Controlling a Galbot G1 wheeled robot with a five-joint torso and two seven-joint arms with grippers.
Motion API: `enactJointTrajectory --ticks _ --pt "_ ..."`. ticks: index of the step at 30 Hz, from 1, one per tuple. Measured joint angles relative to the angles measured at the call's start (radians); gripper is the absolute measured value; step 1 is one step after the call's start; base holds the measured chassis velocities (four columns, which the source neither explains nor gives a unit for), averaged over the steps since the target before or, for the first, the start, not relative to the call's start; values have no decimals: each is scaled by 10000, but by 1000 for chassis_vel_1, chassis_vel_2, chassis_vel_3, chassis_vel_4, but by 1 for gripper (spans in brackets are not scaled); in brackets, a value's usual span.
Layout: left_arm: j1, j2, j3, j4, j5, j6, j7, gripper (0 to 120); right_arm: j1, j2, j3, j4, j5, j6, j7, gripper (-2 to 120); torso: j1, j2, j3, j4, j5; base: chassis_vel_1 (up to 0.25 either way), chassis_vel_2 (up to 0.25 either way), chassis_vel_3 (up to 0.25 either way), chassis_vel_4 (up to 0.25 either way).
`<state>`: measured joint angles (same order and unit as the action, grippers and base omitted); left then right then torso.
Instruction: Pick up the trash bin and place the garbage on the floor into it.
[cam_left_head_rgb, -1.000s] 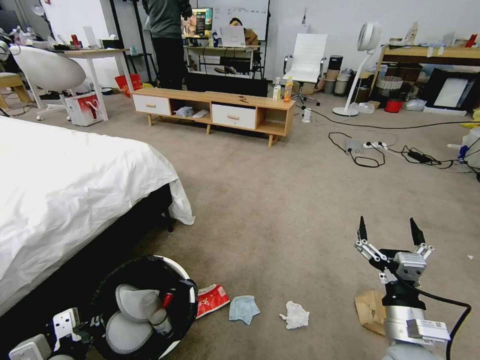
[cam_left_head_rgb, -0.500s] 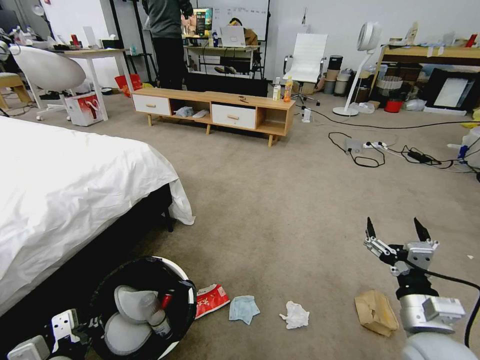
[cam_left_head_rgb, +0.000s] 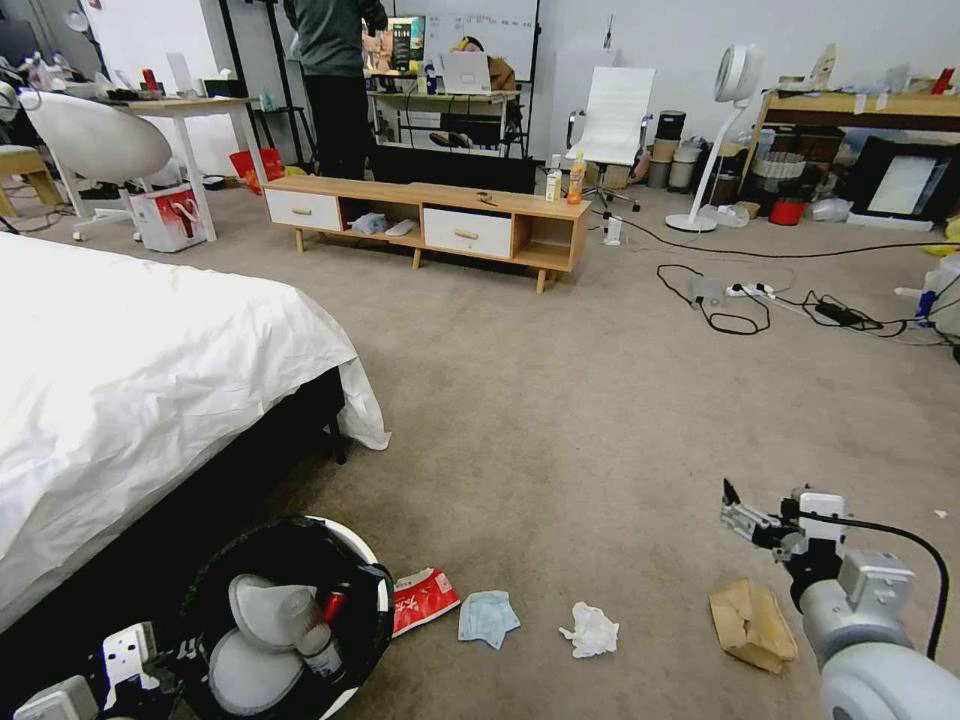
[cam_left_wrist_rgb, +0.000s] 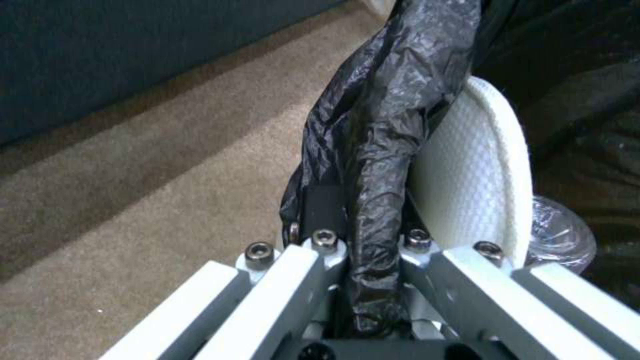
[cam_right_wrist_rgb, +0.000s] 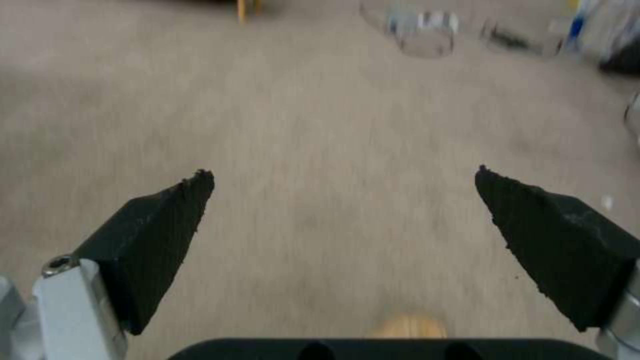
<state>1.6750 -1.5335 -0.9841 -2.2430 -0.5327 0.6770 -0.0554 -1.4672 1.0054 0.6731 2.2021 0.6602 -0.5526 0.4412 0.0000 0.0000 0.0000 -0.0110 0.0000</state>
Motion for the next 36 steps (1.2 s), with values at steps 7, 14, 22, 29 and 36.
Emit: enactJointTrajectory --ticks 7,14,22,29,36 --pt "63 6 -6 -9 6 -40 23 2 334 -153 221 -422 960 -1905 -151 100 0 0 0 0 0 0 0 0 0" --pt "79 23 6 -13 14 -51 29 2 330 -217 45 -1217 1049 -1971 -396 100 0 0 0 1 0 0 0 0 0" --pt "77 40 13 33 23 -52 32 2 391 -140 -82 -2103 977 -1911 -437 100 0 0 0 1 0 0 0 0 0" --pt "14 18 59 123 52 -53 32 2 499 -140 -83 -2980 783 -1874 -551 100 0 0 0 1 0 0 0 0 0" --pt "10 5 60 195 87 -62 33 2 689 -100 -168 -3748 559 -1851 -651 100 0 -1 0 1 0 0 0 0 0"
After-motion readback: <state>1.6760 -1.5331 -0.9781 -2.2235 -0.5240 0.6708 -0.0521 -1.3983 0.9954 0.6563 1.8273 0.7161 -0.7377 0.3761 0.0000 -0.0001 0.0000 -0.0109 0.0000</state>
